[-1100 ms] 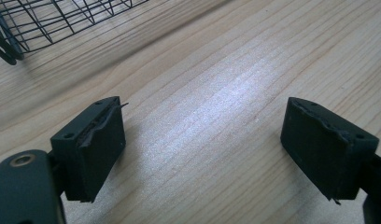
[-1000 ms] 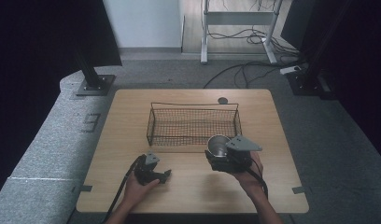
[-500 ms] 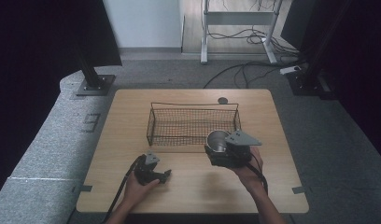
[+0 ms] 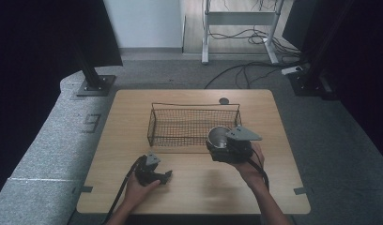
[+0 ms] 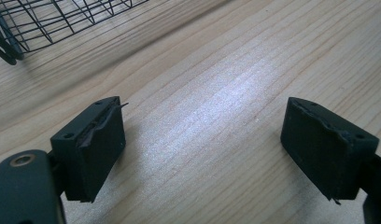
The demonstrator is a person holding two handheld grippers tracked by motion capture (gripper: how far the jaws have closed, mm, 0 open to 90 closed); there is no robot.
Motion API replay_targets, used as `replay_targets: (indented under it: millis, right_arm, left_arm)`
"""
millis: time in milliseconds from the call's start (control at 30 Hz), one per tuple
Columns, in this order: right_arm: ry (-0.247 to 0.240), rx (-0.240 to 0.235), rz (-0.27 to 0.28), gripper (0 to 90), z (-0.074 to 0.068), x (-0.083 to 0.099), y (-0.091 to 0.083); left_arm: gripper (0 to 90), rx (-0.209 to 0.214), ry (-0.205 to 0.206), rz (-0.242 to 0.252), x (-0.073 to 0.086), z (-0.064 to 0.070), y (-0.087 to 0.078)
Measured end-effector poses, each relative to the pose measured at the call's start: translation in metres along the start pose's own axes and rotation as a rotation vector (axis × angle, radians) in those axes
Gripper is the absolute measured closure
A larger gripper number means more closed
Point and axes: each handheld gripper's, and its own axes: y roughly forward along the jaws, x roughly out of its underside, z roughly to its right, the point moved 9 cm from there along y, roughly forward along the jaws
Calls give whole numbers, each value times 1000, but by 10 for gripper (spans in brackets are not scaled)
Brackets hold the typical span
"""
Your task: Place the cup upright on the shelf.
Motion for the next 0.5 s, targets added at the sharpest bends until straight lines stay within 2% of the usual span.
replay_targets:
  millis: [500]
  right_arm:
    - [13, 24, 0, 141, 12, -12, 9]
  left_arm:
    - [137, 0, 0, 0, 0, 0, 0]
